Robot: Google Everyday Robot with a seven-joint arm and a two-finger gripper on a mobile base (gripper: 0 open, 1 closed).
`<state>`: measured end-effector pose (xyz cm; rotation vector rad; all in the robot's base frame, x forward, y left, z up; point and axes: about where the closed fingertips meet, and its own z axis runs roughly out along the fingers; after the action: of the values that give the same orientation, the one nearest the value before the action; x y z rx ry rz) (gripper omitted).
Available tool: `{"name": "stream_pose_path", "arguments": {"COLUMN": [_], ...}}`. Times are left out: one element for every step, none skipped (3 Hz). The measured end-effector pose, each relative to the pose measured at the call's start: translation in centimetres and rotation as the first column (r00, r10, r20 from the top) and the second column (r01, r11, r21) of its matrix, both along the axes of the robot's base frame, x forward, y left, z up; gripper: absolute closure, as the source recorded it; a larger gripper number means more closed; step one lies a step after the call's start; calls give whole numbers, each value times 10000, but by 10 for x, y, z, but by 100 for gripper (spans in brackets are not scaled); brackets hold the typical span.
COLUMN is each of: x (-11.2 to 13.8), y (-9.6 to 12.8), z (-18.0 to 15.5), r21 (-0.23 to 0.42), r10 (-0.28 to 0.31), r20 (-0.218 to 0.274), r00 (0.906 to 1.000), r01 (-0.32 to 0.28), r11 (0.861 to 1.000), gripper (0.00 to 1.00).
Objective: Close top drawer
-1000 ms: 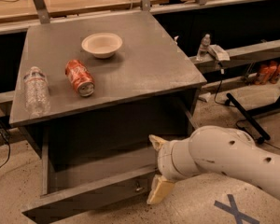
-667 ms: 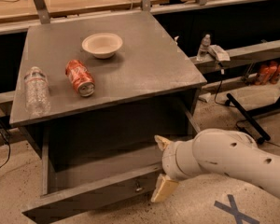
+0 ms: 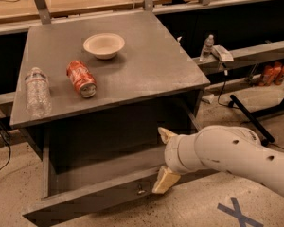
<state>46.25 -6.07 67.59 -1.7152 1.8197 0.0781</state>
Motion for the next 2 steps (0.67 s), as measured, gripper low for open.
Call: {"name": "stream_pose_path", "arguments": {"x": [16,34], "y": [5,12], "z": [3,-1], "r21": [-230,-368], "r10": [-55,-29], "r20": [311,383], "r00": [9995,9993], "r01": [62,43], "r11": [9997,9993], "gripper": [0,0]}}
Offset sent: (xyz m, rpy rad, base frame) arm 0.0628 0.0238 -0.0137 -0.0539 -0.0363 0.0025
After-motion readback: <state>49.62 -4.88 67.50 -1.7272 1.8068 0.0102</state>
